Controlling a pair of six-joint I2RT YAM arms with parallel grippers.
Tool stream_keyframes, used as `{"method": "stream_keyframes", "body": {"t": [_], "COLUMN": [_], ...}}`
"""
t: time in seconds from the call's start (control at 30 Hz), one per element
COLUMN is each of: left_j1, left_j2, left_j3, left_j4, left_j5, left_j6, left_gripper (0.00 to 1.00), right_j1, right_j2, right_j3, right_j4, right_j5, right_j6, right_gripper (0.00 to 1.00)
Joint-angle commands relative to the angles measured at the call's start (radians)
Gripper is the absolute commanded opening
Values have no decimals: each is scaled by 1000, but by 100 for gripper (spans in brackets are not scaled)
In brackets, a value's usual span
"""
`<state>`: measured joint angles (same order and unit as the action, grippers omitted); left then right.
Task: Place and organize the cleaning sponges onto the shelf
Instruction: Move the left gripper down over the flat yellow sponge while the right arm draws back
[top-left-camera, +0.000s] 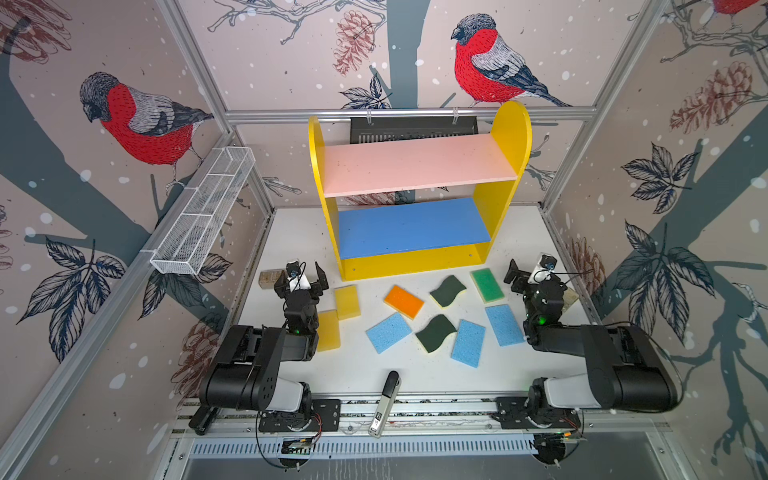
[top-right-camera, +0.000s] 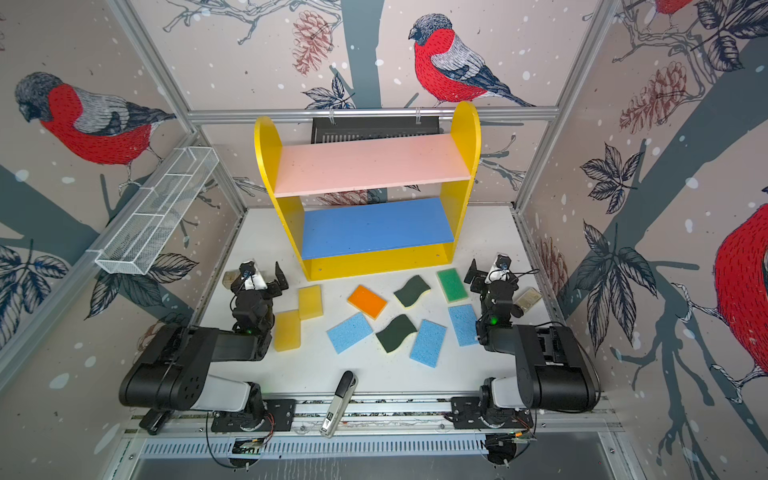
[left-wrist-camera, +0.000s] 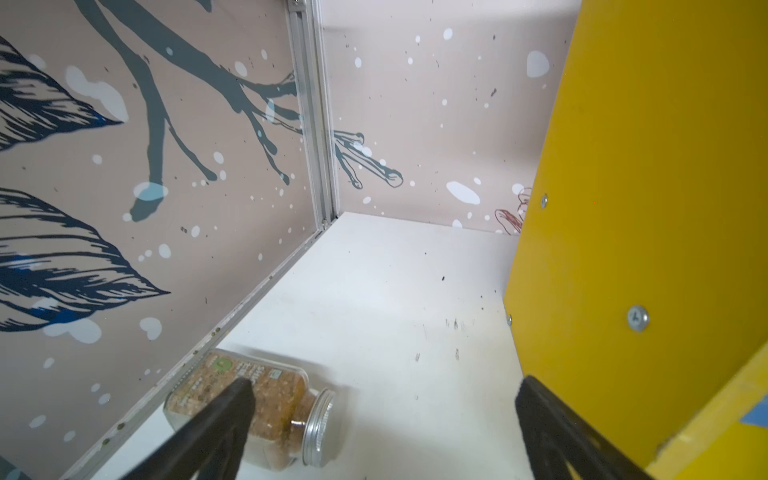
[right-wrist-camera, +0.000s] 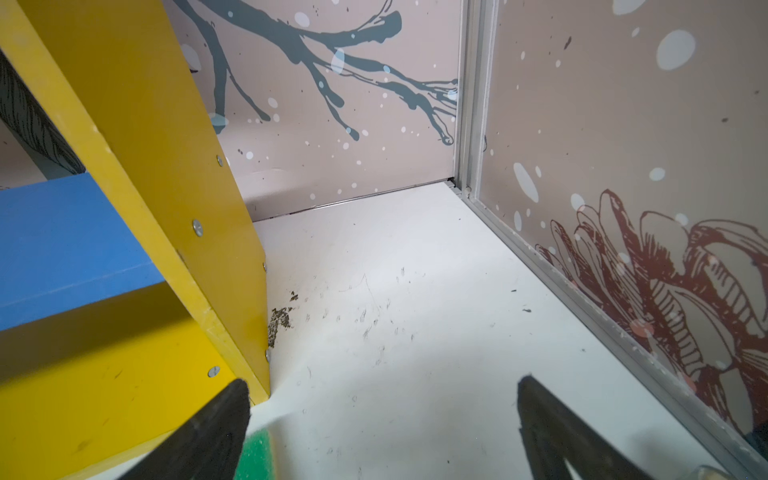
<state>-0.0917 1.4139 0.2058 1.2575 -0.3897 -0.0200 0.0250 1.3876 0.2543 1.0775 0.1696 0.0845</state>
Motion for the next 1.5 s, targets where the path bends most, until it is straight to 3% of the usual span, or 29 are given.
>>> {"method": "stream_keyframes", "body": {"t": [0.0,0.1,0.2,0.33,0.63,0.73,0.87,1.1,1.47], "left_j1": [-14,-30,-44,-90,-120,-151,-201,-281,-317], "left_j2": [-65,-133,-199,-280,-507,-562,-603,-626,-634], "left_j3": [49,94,162,189,163,164,198,222,203], "left_j4": [-161,-330,-545,-681,-1007,-1104,-1281,-1576,-1738], "left_j5": [-107,-152,-89,-124,-83,-75,-116,-132,-34], "left_j6": [-33,-105,-140,-198,-415,-444,-525,-691,-823], "left_gripper": [98,98,98,98,98,98,98,98,98], "right_j1": [11,26,35,38,36,48,45,52,65], "right_j2": [-50,-104,-166,-239,-326,-343,-347,-381,-462], "right_j3": [20,23,43,50,205,227,278,307,322], "right_j4": [-97,-158,-265,-358,-722,-789,-905,-1015,-1105], "right_j5": [97,138,193,196,149,195,236,184,101], "right_j6": [35,54,118,169,333,349,361,415,422], "right_gripper": [100,100,100,100,100,100,100,100,100]}}
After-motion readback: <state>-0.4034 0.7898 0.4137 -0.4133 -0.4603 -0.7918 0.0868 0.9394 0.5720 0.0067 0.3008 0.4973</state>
